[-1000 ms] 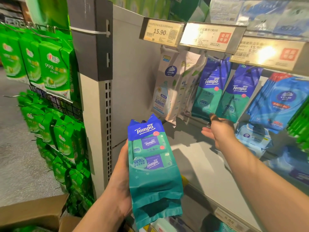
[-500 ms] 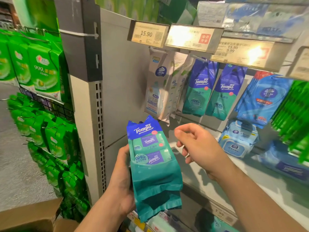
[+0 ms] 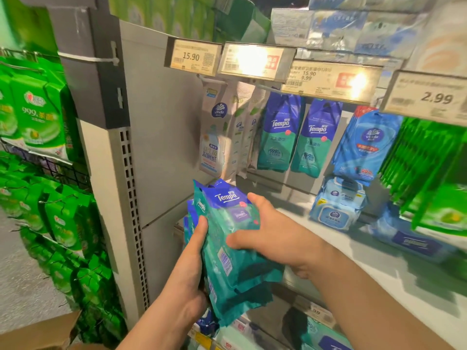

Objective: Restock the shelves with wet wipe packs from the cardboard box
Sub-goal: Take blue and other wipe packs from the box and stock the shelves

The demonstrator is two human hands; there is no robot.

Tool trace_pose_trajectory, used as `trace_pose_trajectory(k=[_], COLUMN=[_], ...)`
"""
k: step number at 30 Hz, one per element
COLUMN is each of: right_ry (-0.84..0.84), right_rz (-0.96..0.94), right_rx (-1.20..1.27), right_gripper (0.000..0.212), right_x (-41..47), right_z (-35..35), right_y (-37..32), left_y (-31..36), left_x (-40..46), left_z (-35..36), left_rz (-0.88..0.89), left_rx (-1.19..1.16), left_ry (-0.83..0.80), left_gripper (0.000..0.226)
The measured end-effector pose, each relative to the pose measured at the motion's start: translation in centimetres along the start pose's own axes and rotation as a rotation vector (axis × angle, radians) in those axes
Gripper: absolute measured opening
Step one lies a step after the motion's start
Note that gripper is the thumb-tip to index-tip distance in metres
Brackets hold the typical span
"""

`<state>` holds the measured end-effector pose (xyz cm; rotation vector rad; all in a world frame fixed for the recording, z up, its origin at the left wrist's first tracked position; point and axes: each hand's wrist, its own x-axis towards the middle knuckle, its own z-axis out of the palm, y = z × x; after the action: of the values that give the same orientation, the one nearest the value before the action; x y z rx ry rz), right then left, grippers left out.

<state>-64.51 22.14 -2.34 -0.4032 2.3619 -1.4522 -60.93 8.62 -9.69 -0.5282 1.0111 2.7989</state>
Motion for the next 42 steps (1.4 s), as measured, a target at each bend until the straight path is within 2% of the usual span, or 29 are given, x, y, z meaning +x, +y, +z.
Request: trace_pose_trajectory(k=[2,4,6,10,13,16,20,21,23,25,27,30,32,34,36,38,40,42], right_ry=[0.046,0.042,0.012,0.069,0.048,0.03,0.019,0.05,0.153,0.261,0.38,0.506,0.533,0.481,0.392,0.287,0.169,0.077], right_rz=[0.094,0.123,0.119,0.122,0.153,0.226,0.262,0.255,0.223,0.159,0.044,-0.088,-0.195,-0.268,-0.294,-0.285,-0.258,-0.251], right_rx=[0.251,0.407,0.337,0.193,0.325,0.517,0.668,0.661,0.615,0.521,0.335,-0.268,-0.611,-0.818,-0.884,-0.828,-0.692,-0.573], right_gripper=[0.075,0.063,0.051,0.042,0.047,0.032,0.03,0.026,0.023,0.03,0.036,0.041,0.043,0.048,0.05,0.049,0.05,0.043], right_x=[0.6,0.7,0.6,1.0,1.4,1.4,1.4,1.5,1.6,2.0,2.2,1.6,0.8,0.5,0.7,1.0,1.5,1.9], right_z=[-0.7,-1.2,-0.9,0.0,0.6,1.2,1.3,1.2,1.0,0.2,-0.5,-0.6,1.0,3.1,4.7,5.2,4.8,4.3], right_y=[1.0,1.8,2.1,2.5,2.6,3.0,3.3,3.3,3.0,2.8,1.9,-0.3,-1.7,-2.5,-2.4,-1.8,-1.0,0.0], left_y=[0.0,-0.4,-0.8,-1.1,-1.2,-1.2,-0.8,-0.8,-1.1,-1.5,-1.5,-1.6,-1.7,-1.9,-2.0,-1.9,-1.8,-1.9], left_x=[-0.3,-0.5,-0.9,-1.0,-0.1,0.7,0.9,1.1,1.8,2.6,2.7,2.7,2.8,3.1,3.3,3.4,3.4,4.0], left_z=[0.2,0.2,-0.1,0.0,-0.9,-1.1,-1.6,-2.0,-2.9,-4.0,-4.2,-4.1,-3.7,-3.5,-3.7,-4.0,-4.4,-5.0], left_rz=[0.01,0.044,0.087,0.085,0.086,0.042,-0.02,-0.003,0.014,0.018,0.031,0.065,0.088,0.094,0.084,0.08,0.084,0.068], left_rx=[0.008,0.023,-0.048,-0.13,-0.139,-0.069,-0.008,0.008,0.02,0.0,-0.009,-0.003,0.018,0.059,0.073,0.058,0.016,-0.039], left_ry=[-0.008,-0.006,0.026,0.039,-0.036,-0.102,-0.002,0.053,0.152,0.226,0.249,0.276,0.291,0.297,0.305,0.318,0.299,0.289], left_gripper=[0.056,0.047,0.053,0.046,0.042,0.043,0.044,0.056,0.091,0.105,0.106,0.099,0.095,0.09,0.083,0.085,0.107,0.127])
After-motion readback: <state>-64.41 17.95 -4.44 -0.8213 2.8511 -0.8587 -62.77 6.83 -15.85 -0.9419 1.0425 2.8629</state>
